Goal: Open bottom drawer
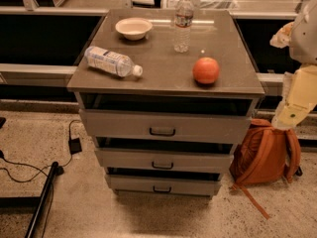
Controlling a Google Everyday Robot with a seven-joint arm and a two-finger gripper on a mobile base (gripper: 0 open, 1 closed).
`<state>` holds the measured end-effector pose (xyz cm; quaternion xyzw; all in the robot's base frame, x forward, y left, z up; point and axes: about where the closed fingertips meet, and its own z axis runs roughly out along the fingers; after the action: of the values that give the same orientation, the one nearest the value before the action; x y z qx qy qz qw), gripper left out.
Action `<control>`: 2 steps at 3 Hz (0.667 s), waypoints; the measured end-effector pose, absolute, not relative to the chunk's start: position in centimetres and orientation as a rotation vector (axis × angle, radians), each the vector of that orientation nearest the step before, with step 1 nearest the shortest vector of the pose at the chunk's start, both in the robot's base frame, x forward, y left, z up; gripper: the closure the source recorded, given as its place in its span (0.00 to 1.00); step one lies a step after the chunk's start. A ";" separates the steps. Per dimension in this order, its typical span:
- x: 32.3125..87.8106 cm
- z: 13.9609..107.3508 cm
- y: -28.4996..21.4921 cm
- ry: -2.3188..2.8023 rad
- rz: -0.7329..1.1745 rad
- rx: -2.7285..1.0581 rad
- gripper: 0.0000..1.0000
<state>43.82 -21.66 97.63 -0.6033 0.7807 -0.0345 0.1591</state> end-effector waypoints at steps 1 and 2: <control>43.9 97.3 -21.7 2.232 -0.094 -1.723 0.00; 44.7 91.7 -21.6 2.235 -0.013 -1.711 0.00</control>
Offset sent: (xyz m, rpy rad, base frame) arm 0.0259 0.0005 -0.1592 0.1400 0.0986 0.0026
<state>44.75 -21.60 91.73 -0.5997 0.7835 -0.0046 0.1627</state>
